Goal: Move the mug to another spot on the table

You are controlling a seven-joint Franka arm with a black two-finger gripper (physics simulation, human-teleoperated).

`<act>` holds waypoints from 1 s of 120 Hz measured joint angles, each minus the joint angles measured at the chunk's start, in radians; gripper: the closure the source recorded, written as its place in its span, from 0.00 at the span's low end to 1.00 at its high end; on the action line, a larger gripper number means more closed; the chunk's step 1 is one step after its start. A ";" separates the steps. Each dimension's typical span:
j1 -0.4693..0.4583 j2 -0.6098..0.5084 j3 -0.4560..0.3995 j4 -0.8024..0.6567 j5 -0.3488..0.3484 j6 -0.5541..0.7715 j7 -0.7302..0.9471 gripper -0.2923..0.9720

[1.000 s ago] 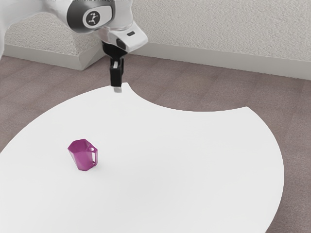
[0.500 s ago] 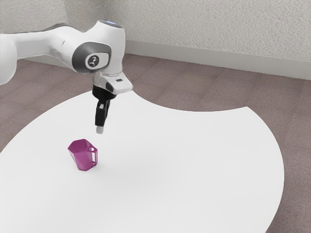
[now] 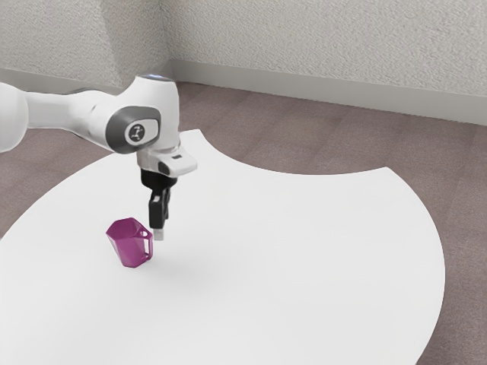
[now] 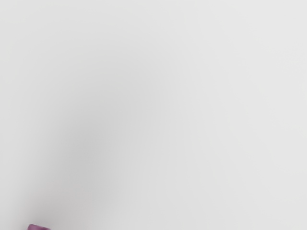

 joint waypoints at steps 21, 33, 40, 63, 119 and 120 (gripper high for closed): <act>0.003 0.056 0.032 -0.008 0.014 0.069 0.009 0.23; 0.003 0.083 0.059 -0.009 0.032 0.097 0.013 0.23; 0.002 0.109 0.072 -0.009 0.044 0.110 0.015 0.23; -0.003 0.161 0.113 -0.006 0.089 0.140 0.020 0.23; -0.008 0.223 0.169 -0.006 0.115 0.200 0.029 0.40; -0.008 0.224 0.170 -0.006 0.116 0.201 0.029 0.41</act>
